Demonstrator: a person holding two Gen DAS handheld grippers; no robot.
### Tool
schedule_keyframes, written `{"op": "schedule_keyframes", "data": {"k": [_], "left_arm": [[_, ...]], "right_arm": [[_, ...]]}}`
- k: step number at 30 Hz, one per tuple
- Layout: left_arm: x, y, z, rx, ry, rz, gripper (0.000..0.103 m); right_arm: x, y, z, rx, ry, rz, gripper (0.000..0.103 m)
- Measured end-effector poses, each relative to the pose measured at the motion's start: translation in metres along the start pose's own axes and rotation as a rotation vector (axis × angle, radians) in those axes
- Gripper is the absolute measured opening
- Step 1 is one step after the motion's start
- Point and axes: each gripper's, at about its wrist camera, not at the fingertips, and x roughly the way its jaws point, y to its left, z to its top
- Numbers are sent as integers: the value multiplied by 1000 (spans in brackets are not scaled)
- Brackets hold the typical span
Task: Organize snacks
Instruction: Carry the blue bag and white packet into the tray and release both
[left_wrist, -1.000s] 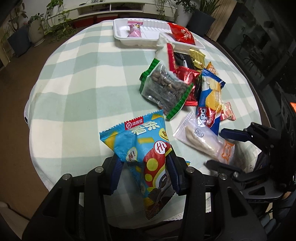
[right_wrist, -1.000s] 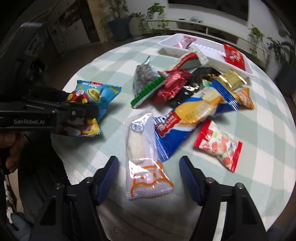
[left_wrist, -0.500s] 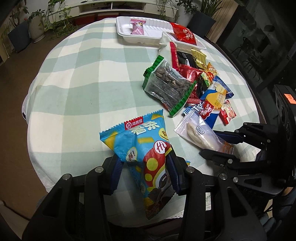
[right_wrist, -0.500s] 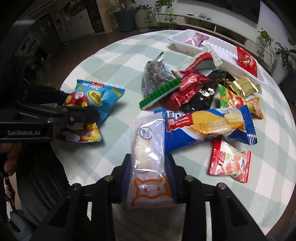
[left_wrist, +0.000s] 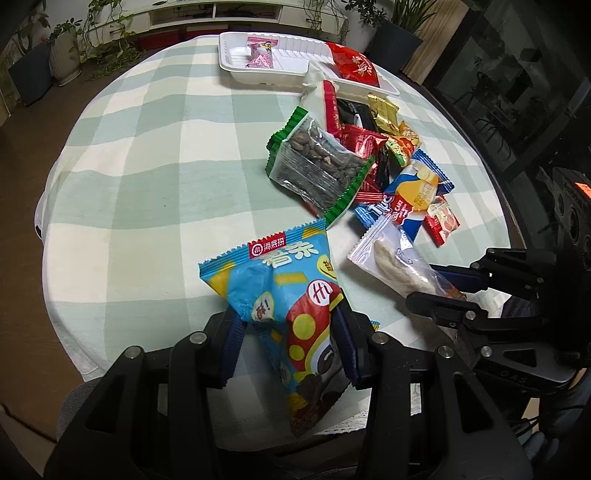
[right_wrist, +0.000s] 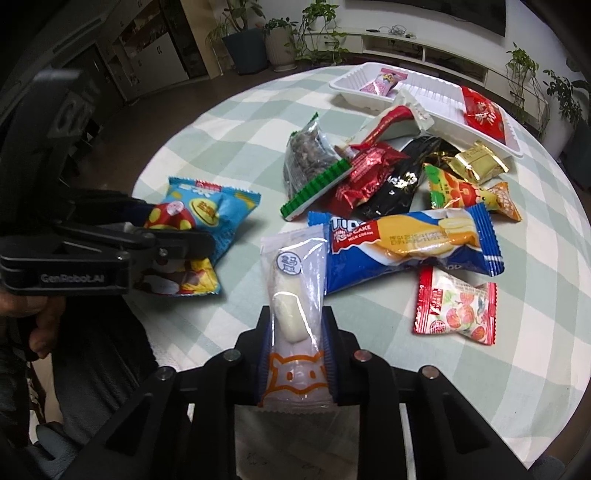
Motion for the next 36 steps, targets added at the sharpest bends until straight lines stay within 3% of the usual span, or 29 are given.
{"op": "schedule_keyframes", "data": {"k": [12, 22, 30, 36], "left_arm": [[-11, 2, 2, -5, -21, -42, 42], [-37, 26, 33, -59, -103, -71, 42], [-49, 45, 109, -75, -188, -77, 42], [-41, 42, 196, -52, -227, -63, 42]], "right_arm": [[-29, -19, -8, 86, -64, 73, 26], [-69, -86, -3, 254, -184, 49, 26], [-104, -153, 22, 363, -296, -30, 26], [-116, -178, 77, 353, -374, -71, 26]]}}
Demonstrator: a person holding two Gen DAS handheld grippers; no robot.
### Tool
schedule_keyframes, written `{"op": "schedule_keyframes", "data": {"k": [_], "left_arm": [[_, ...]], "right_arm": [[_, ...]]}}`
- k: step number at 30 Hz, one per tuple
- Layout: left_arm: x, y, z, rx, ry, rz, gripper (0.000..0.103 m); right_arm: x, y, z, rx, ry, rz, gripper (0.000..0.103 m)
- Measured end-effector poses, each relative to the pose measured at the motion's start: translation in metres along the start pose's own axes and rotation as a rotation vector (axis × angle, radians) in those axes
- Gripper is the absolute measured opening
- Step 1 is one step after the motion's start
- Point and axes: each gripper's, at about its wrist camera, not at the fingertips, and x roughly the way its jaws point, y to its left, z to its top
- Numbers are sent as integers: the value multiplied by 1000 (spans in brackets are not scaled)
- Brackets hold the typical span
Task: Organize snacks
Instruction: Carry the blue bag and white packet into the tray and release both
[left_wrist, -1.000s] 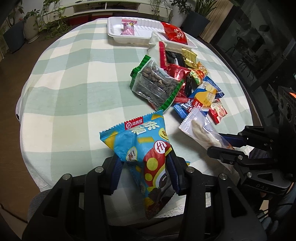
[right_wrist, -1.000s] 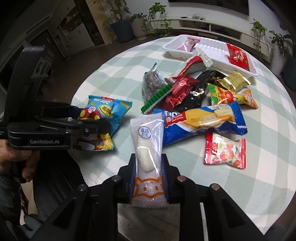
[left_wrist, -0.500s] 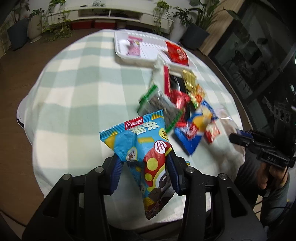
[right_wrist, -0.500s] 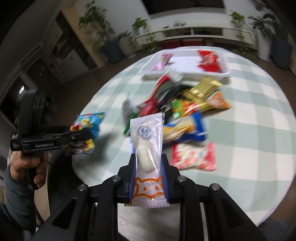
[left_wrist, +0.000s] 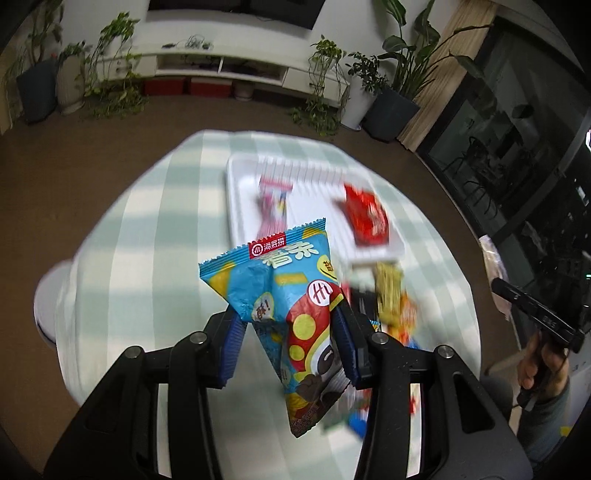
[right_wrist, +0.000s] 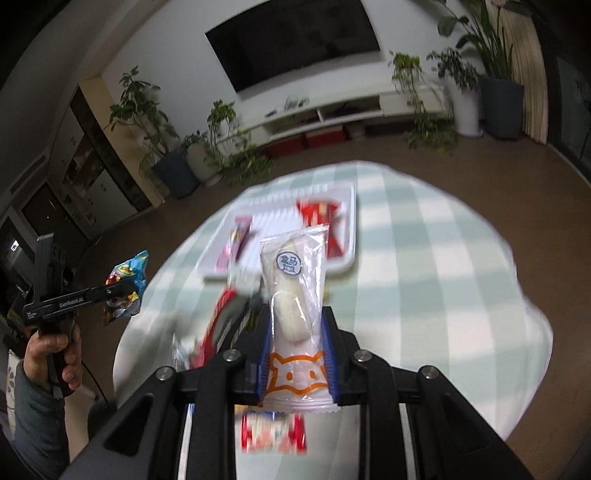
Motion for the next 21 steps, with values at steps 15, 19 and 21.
{"op": "schedule_keyframes", "data": {"k": [15, 19, 21], "left_arm": [[149, -31, 118, 114, 65, 21, 42], [181, -33, 110, 132, 101, 45, 42], [194, -29, 105, 120, 118, 50, 42]], "right_arm": [[140, 29, 90, -124, 72, -35, 26], [173, 28, 90, -137, 123, -64, 26], [182, 27, 88, -138, 136, -73, 26]]}}
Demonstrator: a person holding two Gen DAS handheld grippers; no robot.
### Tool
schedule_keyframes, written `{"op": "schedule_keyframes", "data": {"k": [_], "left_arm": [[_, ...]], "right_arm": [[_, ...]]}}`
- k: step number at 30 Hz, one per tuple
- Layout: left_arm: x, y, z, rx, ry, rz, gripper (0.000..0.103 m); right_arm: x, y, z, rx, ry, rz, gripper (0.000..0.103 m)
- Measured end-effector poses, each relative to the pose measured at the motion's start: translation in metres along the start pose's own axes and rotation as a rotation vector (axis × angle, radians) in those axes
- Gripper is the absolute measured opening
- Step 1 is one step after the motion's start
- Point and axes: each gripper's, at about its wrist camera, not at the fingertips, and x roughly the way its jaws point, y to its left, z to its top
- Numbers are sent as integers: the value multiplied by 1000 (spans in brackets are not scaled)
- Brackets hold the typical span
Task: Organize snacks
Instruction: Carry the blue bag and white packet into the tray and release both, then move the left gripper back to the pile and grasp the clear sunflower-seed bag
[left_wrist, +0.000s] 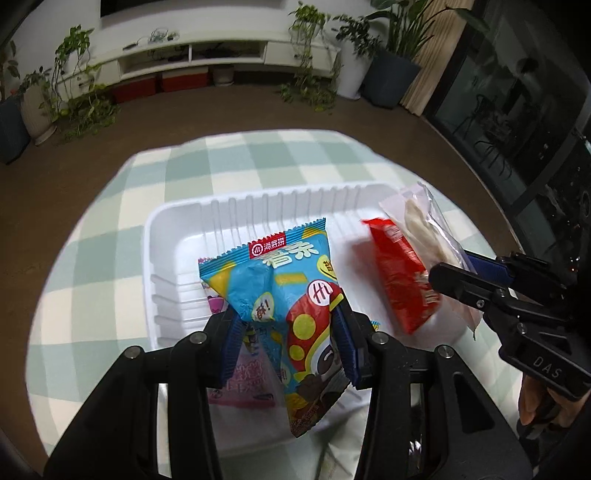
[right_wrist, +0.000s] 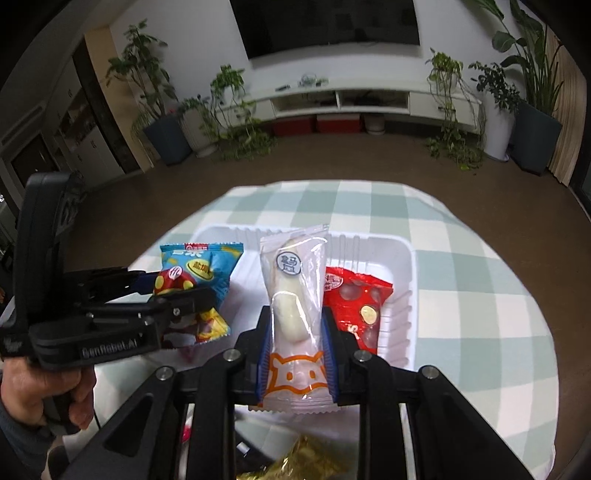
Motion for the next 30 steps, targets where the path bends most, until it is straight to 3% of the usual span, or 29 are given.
{"op": "schedule_keyframes", "data": {"k": [13, 21, 30], "left_arm": [[21, -4, -16, 45, 17, 62, 44], [19, -6, -19, 59, -1, 89, 57], [5, 2, -21, 17, -17, 62, 66]], "right_arm": [[42, 5, -11, -33, 78, -44, 27], [51, 12, -17, -75, 95, -61, 31], [38, 13, -13, -82, 67, -75, 46]]}}
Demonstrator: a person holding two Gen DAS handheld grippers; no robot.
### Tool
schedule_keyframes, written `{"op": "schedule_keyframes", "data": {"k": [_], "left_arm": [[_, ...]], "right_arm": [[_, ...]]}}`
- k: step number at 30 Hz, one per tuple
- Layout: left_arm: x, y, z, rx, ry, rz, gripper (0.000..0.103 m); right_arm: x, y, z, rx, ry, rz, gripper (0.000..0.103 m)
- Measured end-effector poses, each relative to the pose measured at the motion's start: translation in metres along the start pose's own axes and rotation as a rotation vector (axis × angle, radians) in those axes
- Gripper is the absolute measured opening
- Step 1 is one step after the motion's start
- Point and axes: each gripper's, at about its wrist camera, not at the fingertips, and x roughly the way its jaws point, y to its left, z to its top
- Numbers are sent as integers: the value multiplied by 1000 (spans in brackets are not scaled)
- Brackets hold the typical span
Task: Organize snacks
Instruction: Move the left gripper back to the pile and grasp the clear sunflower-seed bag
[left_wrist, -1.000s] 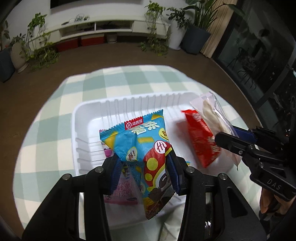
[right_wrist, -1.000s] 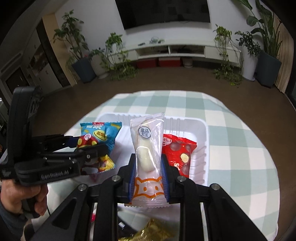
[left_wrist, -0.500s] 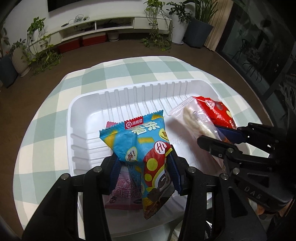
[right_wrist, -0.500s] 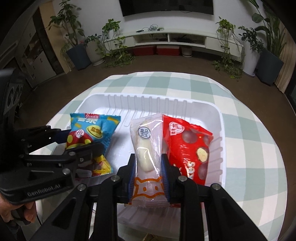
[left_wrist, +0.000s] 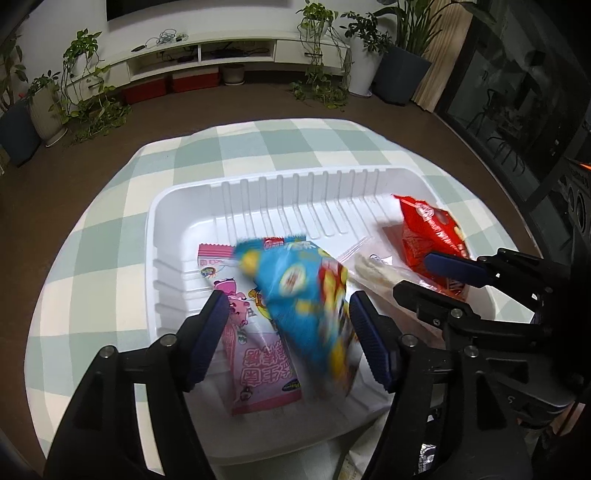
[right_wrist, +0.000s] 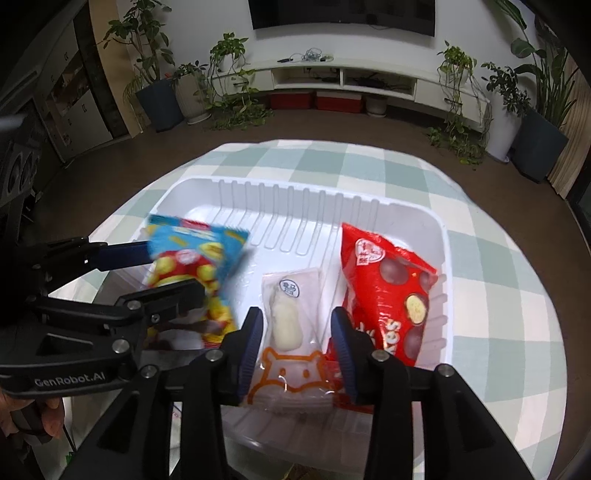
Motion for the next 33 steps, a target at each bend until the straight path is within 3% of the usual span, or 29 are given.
{"op": "schedule_keyframes", "data": {"k": [4, 9, 11, 13, 16, 21, 26, 29, 33], "left_arm": [[-19, 0, -1, -3, -33, 1, 68], [-70, 1, -15, -5, -117, 12, 88], [-94, 1, -27, -9, -145, 25, 99], [-112, -1, -42, -7, -160, 37, 103], [-138, -5, -77, -2, -186, 82, 103], [-161, -9, -148, -100, -198, 77, 103], [-158, -2, -212, -333, -123, 19, 103], [-148, -7, -229, -415, -84, 6, 103], [-139, -23, -230, -413, -75, 21, 103]], "right_arm": [[-21, -2, 2, 5, -35, 5, 60], [-75, -4, 2, 11, -134, 15, 78], [-105, -8, -3, 35, -189, 53, 86], [-135, -11, -12, 53, -246, 92, 97], [-175, -17, -40, 116, -322, 170, 103], [-196, -23, -103, 235, -324, 275, 103], [-192, -20, -175, 362, -289, 291, 103], [-181, -17, -203, 427, -246, 307, 101], [-167, -8, -221, 438, -197, 289, 94]]}}
